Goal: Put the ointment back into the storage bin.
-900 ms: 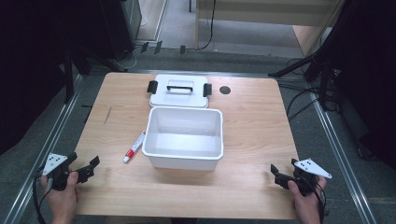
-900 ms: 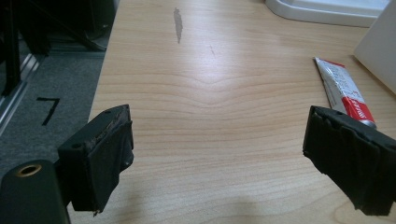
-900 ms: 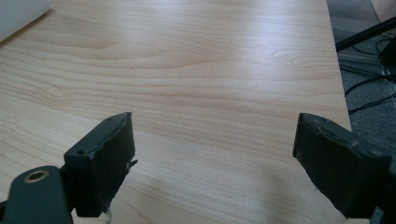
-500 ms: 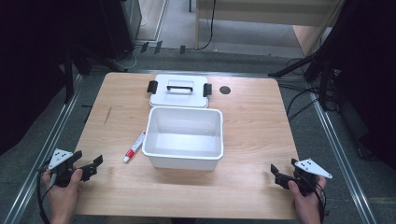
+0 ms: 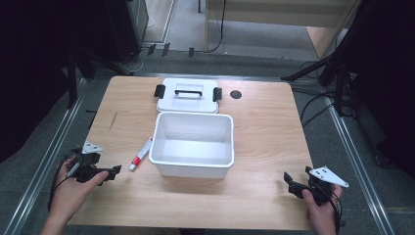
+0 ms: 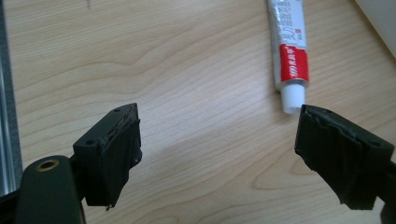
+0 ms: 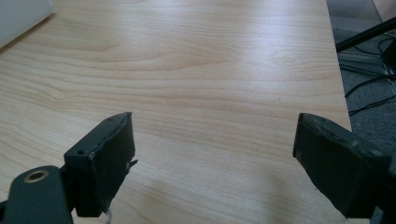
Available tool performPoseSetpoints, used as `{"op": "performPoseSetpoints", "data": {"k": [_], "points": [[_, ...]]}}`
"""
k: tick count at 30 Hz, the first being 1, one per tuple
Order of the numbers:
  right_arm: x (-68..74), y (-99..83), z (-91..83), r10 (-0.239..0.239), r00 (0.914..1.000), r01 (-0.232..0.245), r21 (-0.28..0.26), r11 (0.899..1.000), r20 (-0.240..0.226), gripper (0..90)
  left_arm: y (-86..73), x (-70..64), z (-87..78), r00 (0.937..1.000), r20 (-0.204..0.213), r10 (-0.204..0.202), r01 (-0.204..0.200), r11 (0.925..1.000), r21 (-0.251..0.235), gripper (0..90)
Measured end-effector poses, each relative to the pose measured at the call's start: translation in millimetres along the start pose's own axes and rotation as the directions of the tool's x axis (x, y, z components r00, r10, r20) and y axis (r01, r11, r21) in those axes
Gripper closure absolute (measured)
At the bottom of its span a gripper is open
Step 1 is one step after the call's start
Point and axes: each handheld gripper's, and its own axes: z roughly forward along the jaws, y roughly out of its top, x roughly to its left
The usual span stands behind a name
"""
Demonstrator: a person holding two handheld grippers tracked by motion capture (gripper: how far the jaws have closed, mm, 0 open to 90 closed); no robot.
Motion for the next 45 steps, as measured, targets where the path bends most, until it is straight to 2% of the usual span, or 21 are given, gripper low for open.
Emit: {"op": "performPoseSetpoints", "data": {"k": [2, 3, 4, 5, 8, 10, 14, 15, 16, 17, 19, 21, 24, 28, 33, 35, 36, 38, 41, 43, 45], "points": [[-0.1, 0.0, -0.1, 0.001, 1.0, -0.001, 0.0, 1.0, -0.001, 13.0, 7.7, -3.2, 1.4, 0.9996, 0.006, 0.027, -0.028, 0.9976, 0.064, 15.7], [-0.1, 0.0, -0.1, 0.001, 1.0, -0.001, 0.0, 1.0, -0.001, 13.0, 7.7, -3.2, 1.4, 0.9996, 0.006, 0.027, -0.028, 0.9976, 0.064, 15.9], [-0.2, 0.0, -0.1, 0.001, 1.0, -0.001, 0.0, 1.0, -0.001, 12.9, 11.2, -5.2, 2.1, 0.999, 0.008, 0.043, -0.044, 0.9945, 0.095, 16.3], [-0.1, 0.0, -0.2, 0.002, 1.0, -0.002, 0.001, 1.0, 0.0, 12.9, 17.5, -9.5, 4.5, 0.9968, 0.029, 0.075, -0.079, 0.9858, 0.148, 16.4], [-0.3, 0.0, -0.3, 0.003, 1.0, -0.003, 0.001, 1.0, -0.001, 12.9, 26.5, -15.5, 8.7, 0.9927, 0.052, 0.109, -0.117, 0.9702, 0.212, 16.7], [-0.4, 0.0, -0.3, 0.004, 1.0, -0.004, 0.001, 1.0, -0.001, 12.9, 31.2, -18.9, 11.8, 0.9913, 0.05, 0.122, -0.13, 0.9645, 0.23, 19.3], [-0.4, 0.0, -0.3, 0.003, 1.0, -0.003, 0.001, 1.0, -0.001, 12.9, 42.9, -25.0, 18.2, 0.9854, 0.058, 0.16, -0.17, 0.9391, 0.298, 24.9], [-0.4, 0.0, -0.3, 0.003, 1.0, -0.003, 0.001, 1.0, -0.001, 12.9, 42.9, -25.0, 18.2, 0.9854, 0.058, 0.16, -0.17, 0.9391, 0.298, 25.0], [-0.4, 0.0, -0.3, 0.004, 1.0, -0.004, 0.001, 1.0, -0.001, 12.9, 48.2, -28.5, 20.9, 0.9815, 0.069, 0.179, -0.192, 0.9235, 0.332, 25.0], [-0.4, 0.0, -0.3, 0.005, 1.0, -0.005, 0.001, 1.0, -0.001, 13.0, 50.7, -30.3, 22.3, 0.9795, 0.077, 0.186, -0.201, 0.9149, 0.35, 25.1], [-0.5, 0.0, -0.3, 0.005, 1.0, -0.005, 0.001, 1.0, -0.002, 13.0, 55.4, -33.4, 26.2, 0.9761, 0.081, 0.202, -0.217, 0.9021, 0.373, 25.2], [-0.6, 0.0, -0.3, 0.004, 1.0, -0.004, 0.0, 1.0, -0.003, 12.9, 59.4, -35.5, 31.2, 0.9761, 0.081, 0.202, -0.217, 0.8919, 0.397, 25.4], [-0.7, -0.1, -0.3, 0.004, 1.0, -0.004, -0.001, 1.0, -0.003, 13.0, 64.0, -38.0, 38.8, 0.981, 0.078, 0.177, -0.194, 0.893, 0.406, 27.5], [-1.2, -0.1, -0.2, 0.003, 1.0, -0.003, -0.003, 1.0, -0.006, 13.0, 70.1, -41.5, 48.4, 0.9768, 0.09, 0.195, -0.214, 0.8813, 0.421, 29.0], [-1.4, -0.1, -0.3, 0.004, 1.0, -0.004, -0.004, 1.0, -0.007, 13.0, 80.1, -44.5, 56.4, 0.9752, 0.096, 0.199, -0.221, 0.8831, 0.414, 33.6], [-1.5, -0.1, -0.4, 0.006, 1.0, -0.006, -0.003, 1.0, -0.008, 13.0, 83.1, -47.4, 60.6, 0.9725, 0.112, 0.204, -0.232, 0.8775, 0.42, 36.3], [-1.5, -0.1, -0.4, 0.006, 1.0, -0.006, -0.003, 1.0, -0.008, 13.0, 84.0, -49.0, 63.0, 0.9716, 0.113, 0.208, -0.236, 0.8752, 0.422, 37.3], [-1.5, -0.1, -0.6, 0.008, 0.9999, -0.008, -0.004, 1.0, -0.008, 13.0, 85.8, -51.0, 67.7, 0.9701, 0.111, 0.216, -0.243, 0.8647, 0.44, 39.7], [-1.7, -0.1, -0.8, 0.008, 0.9999, -0.008, -0.003, 1.0, -0.01, 13.0, 88.4, -50.6, 73.5, 0.9684, 0.108, 0.225, -0.249, 0.8566, 0.452, 43.5], [-1.8, -0.2, -0.7, 0.011, 0.9999, -0.011, -0.003, 1.0, -0.011, 13.0, 90.3, -48.8, 75.2, 0.9731, 0.106, 0.204, -0.23, 0.8636, 0.449, 44.7], [-1.8, -0.2, -0.8, 0.011, 0.9999, -0.011, -0.004, 1.0, -0.013, 13.0, 92.7, -47.2, 76.2, 0.9732, 0.118, 0.198, -0.23, 0.8613, 0.453, 47.2]]}}
